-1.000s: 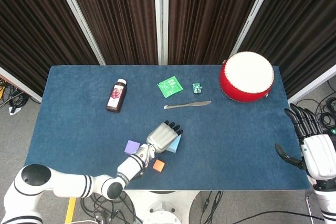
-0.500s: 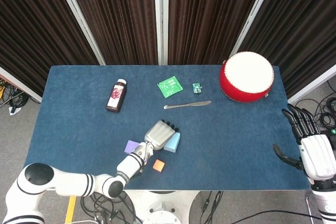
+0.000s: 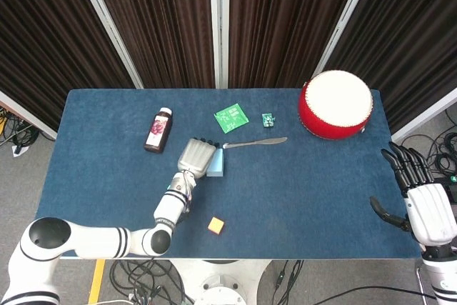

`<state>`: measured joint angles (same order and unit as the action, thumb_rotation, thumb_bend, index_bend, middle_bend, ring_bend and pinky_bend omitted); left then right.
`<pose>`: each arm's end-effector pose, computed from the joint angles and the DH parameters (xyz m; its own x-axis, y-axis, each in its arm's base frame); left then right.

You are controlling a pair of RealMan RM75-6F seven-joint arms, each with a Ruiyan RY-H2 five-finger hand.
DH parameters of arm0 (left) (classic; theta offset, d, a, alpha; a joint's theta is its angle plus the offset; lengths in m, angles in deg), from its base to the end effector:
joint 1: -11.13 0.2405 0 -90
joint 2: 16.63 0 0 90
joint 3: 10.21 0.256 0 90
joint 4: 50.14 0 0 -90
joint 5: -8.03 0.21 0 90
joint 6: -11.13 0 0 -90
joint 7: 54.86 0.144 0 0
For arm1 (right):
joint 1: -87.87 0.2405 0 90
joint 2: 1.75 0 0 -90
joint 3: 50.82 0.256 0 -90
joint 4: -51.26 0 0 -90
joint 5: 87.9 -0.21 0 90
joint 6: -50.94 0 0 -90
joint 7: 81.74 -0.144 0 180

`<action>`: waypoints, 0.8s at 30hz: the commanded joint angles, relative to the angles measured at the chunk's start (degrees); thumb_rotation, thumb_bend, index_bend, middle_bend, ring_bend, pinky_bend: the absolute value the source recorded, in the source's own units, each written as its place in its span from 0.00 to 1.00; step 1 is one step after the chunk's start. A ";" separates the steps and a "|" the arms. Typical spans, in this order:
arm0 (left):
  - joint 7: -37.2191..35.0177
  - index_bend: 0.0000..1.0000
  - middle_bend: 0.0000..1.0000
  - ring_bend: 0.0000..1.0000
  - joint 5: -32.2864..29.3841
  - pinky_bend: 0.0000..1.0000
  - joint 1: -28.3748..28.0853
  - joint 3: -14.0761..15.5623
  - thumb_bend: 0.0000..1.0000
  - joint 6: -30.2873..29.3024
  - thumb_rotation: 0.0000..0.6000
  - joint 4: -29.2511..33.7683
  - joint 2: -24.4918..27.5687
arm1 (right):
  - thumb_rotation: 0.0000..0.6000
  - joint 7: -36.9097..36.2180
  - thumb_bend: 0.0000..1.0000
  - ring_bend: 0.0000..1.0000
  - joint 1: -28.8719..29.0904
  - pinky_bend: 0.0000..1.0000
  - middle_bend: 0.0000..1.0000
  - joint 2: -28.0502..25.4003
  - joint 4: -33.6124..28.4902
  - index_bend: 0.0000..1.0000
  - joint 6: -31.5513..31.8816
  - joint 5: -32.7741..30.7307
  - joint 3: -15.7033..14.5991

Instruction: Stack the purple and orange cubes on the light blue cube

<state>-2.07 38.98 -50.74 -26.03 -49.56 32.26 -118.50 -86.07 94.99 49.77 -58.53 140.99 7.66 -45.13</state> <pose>-0.0434 0.3654 -0.0729 0.6225 0.2499 0.7417 0.7725 -0.3484 -0.5309 -0.2231 -0.1908 0.2084 0.2336 0.1139 0.9656 -0.9328 -0.2541 0.2556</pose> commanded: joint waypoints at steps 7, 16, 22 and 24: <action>3.31 0.46 0.46 0.37 -7.45 0.42 0.05 -1.82 0.24 -5.20 1.00 -0.83 -0.17 | 1.00 0.52 0.22 0.00 0.22 0.00 0.00 0.08 -0.04 0.00 -0.59 -0.30 -0.01; 2.72 0.46 0.46 0.37 -6.51 0.42 0.22 -0.03 0.24 -3.29 1.00 -2.63 -1.22 | 1.00 0.46 0.21 0.00 0.40 0.00 0.00 0.09 0.07 0.00 -1.02 -0.94 0.13; -0.06 0.39 0.44 0.37 -2.07 0.42 0.01 0.97 0.23 -0.09 1.00 -5.55 -1.64 | 1.00 1.00 0.21 0.00 0.61 0.00 0.00 0.01 -0.15 0.00 -1.65 -1.40 0.15; -1.06 0.36 0.43 0.36 -1.14 0.41 0.13 0.92 0.22 0.39 1.00 -5.82 -1.49 | 1.00 0.95 0.21 0.00 0.63 0.00 0.00 0.00 -0.18 0.00 -1.65 -1.48 0.19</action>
<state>-2.58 37.35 -50.66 -25.20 -49.61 26.81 -120.00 -85.12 95.62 49.77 -58.71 139.34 6.17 -44.94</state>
